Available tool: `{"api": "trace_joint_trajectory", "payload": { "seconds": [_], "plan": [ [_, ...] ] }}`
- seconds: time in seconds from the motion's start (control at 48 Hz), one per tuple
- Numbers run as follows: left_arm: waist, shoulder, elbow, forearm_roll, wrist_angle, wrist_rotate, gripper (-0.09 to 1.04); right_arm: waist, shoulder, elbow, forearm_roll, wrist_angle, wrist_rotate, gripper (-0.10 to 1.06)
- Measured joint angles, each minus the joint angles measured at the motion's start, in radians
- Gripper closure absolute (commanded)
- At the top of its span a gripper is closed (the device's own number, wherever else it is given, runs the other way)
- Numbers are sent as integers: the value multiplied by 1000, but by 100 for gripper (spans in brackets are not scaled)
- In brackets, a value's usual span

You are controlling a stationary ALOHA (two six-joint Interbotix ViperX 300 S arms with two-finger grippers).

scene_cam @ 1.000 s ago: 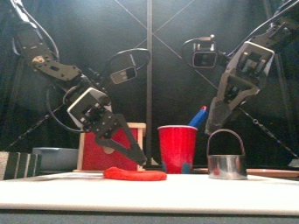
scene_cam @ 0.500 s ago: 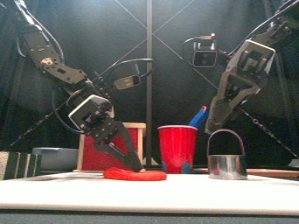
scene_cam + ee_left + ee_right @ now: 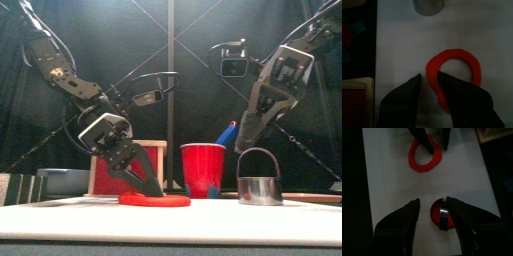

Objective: Get the cutter from the drawer then cut the dough then place the extra dough in the bowl
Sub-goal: Place the extra dough in the bowl

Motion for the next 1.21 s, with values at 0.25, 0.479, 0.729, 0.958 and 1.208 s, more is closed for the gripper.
{"api": "trace_joint_trajectory", "payload": {
  "seconds": [0.25,0.479,0.729,0.958,1.208],
  "plan": [
    [5,0,-29,0,87,-2,27,3,0,2,5,2,-2,14],
    [3,0,-34,0,112,-2,35,2,2,2,5,0,-2,14],
    [5,0,-34,0,112,-3,38,3,0,0,8,0,0,14],
    [2,-25,-34,-2,115,-2,38,2,2,0,8,0,-2,14],
    [29,-141,-29,35,51,3,38,-3,0,0,15,0,-2,14]
  ]
}}
